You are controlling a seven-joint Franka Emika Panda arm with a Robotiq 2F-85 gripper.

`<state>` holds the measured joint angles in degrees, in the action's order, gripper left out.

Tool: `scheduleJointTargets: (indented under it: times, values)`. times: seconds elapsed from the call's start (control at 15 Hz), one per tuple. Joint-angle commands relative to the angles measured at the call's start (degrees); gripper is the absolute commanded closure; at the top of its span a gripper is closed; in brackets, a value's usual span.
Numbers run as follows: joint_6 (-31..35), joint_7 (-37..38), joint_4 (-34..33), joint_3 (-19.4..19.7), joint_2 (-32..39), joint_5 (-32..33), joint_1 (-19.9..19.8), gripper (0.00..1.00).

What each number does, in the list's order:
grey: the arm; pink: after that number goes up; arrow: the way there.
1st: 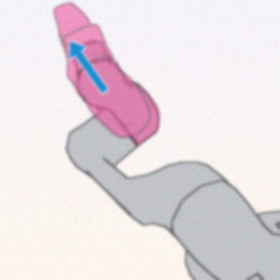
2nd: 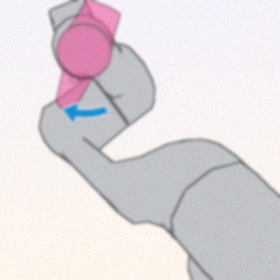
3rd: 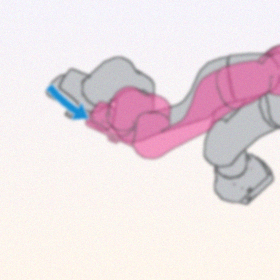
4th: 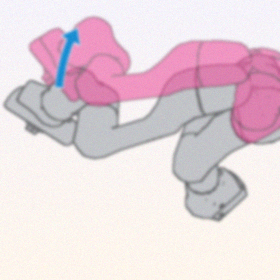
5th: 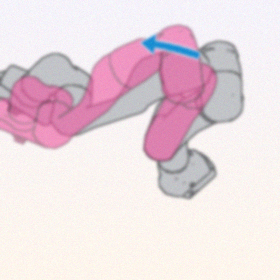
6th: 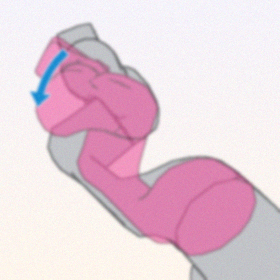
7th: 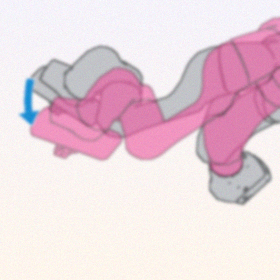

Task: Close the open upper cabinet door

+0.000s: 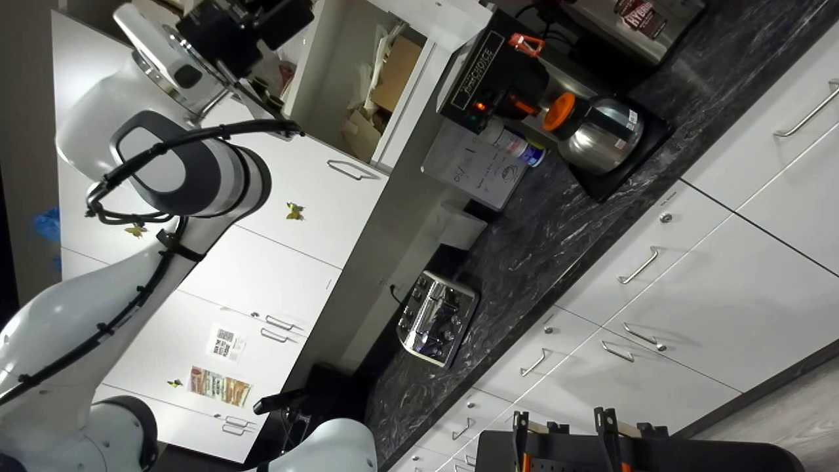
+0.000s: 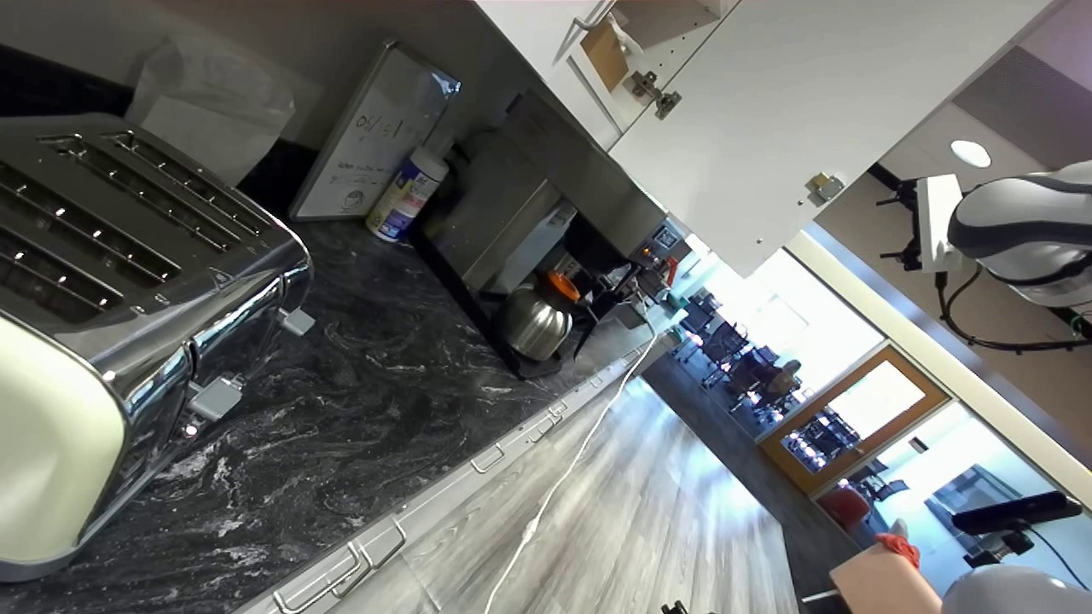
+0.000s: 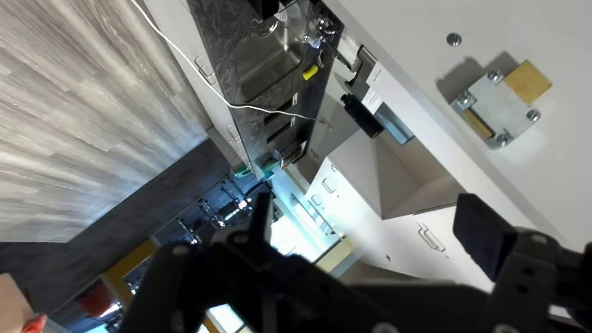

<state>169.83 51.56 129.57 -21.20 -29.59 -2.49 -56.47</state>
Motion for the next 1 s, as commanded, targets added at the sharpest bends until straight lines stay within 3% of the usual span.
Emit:
scheduleJointTargets:
  times: [0.0, 0.27, 0.53, 0.73, 0.93]
  values:
    - [-4.7, 7.6, -6.6, -2.0, 3.8, 2.7, -4.3, 0.00]
    - [-8.9, 14.0, -11.5, -0.5, 8.4, 6.5, -3.3, 0.00]
    - [-10.6, 16.2, -16.2, 4.1, 15.1, 8.0, 1.6, 0.00]
    - [-10.3, 13.3, -19.5, 10.5, 19.9, 5.7, 8.7, 0.00]
    - [-11.2, 8.0, -23.1, 18.8, 23.7, -1.4, 18.4, 0.00]
